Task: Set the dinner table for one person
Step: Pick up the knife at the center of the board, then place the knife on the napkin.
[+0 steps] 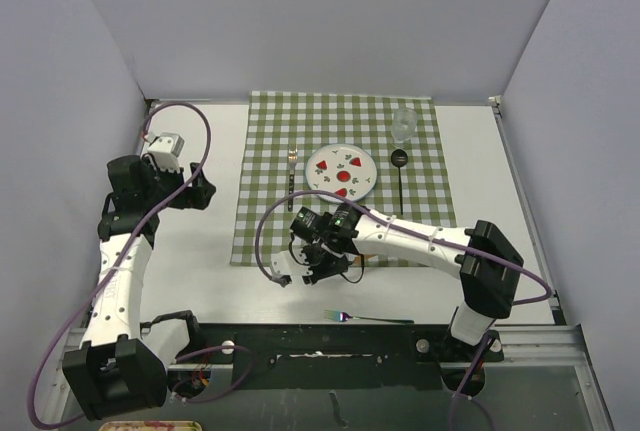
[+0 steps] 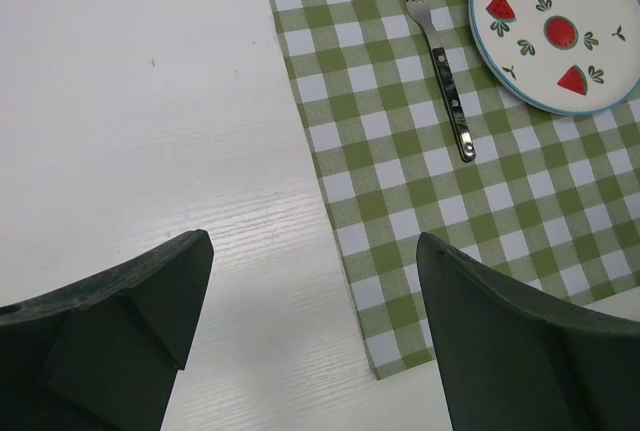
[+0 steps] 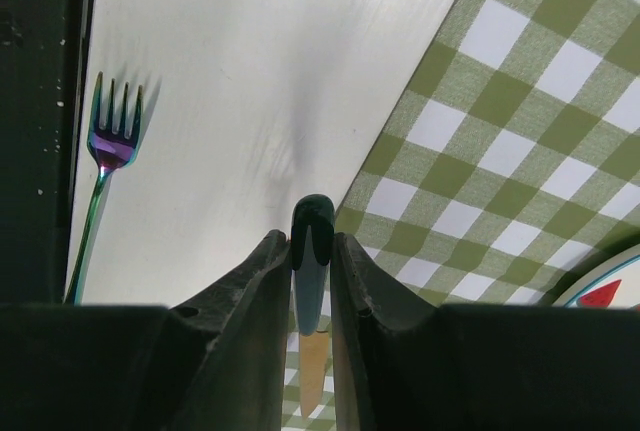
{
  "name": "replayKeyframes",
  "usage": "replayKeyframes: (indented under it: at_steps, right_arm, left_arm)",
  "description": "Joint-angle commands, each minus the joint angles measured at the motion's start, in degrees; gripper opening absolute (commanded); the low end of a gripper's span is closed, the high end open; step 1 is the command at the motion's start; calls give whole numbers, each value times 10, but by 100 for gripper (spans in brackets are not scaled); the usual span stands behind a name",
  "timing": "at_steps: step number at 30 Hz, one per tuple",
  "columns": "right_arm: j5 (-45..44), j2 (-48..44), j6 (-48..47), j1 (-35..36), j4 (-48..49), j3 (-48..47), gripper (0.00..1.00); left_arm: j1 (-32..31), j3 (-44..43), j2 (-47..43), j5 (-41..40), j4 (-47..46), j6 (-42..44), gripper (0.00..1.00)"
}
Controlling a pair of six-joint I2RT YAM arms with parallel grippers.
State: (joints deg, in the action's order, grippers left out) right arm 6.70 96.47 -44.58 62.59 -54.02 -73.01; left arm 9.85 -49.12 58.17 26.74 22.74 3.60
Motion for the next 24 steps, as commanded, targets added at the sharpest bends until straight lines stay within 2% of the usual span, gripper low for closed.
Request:
replayKeyframes:
  at_steps: [1, 6, 15, 24]
  right_arm:
    - [32, 9, 20, -7, -18, -48, 0]
    - [59, 11, 3, -7, -36, -73, 0]
    - [90, 37, -100, -10, -109, -106, 0]
    - [117, 48, -98, -27, -133, -146, 0]
  left_arm:
    - [3, 0, -10, -3, -38, -2, 83]
    - [3, 8, -16, -6, -46, -2, 83]
    - [7, 12, -23, -41, -51, 1, 83]
    - [9, 21, -24, -49, -60, -1, 83]
